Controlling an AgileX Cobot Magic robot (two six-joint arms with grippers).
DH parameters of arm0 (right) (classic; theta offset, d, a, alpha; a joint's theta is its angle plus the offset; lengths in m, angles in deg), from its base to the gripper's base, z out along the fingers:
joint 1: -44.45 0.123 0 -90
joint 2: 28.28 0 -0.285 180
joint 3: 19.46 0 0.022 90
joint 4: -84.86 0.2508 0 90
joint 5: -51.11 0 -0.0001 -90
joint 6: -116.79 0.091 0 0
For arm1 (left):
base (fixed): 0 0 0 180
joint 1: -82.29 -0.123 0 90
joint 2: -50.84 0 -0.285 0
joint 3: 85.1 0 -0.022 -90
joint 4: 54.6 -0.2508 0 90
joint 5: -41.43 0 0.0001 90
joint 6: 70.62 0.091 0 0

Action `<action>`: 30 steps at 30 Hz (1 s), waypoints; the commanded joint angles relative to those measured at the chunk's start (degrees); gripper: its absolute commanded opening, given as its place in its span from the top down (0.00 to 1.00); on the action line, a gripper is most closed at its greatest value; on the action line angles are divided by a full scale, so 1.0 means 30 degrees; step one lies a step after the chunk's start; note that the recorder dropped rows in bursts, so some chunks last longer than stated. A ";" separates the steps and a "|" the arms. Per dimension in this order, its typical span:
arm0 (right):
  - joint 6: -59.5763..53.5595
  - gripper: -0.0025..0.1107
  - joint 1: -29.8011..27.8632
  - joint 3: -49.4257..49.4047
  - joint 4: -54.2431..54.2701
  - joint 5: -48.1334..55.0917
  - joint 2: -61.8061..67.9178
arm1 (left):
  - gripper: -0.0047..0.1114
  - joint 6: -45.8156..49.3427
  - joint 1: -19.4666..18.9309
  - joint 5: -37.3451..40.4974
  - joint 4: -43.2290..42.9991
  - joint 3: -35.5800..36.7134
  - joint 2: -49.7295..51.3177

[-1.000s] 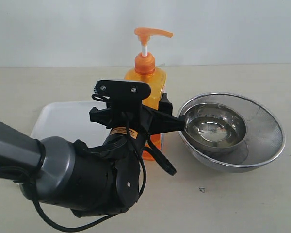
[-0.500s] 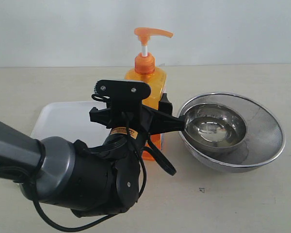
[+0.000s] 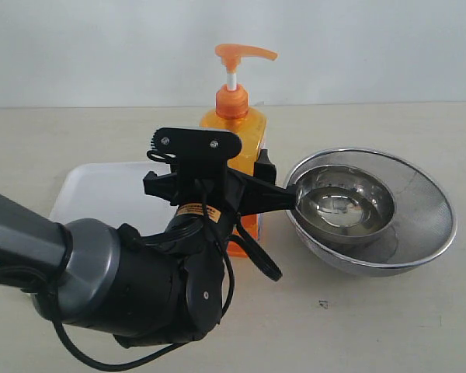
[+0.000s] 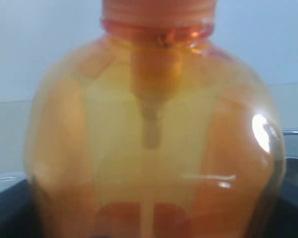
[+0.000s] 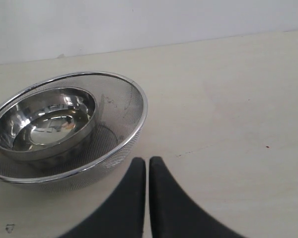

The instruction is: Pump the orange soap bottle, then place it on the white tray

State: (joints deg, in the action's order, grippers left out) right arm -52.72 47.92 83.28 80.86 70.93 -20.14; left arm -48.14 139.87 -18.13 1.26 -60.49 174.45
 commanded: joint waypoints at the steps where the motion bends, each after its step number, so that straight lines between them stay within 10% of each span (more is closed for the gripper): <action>1: -0.0062 0.98 -0.0096 0.0014 -0.0245 -0.0010 -0.0117 | 0.92 -0.0013 0.0091 0.0589 -0.0021 0.0161 0.0159; 30: -0.0025 0.98 -0.0096 0.0014 -0.0245 -0.0107 -0.0117 | 0.92 0.2471 0.0091 0.0204 0.0791 0.0161 -0.2203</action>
State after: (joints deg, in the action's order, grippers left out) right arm -52.62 47.92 83.28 80.61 70.93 -20.14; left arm -43.23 139.87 -13.48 3.38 -59.67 170.23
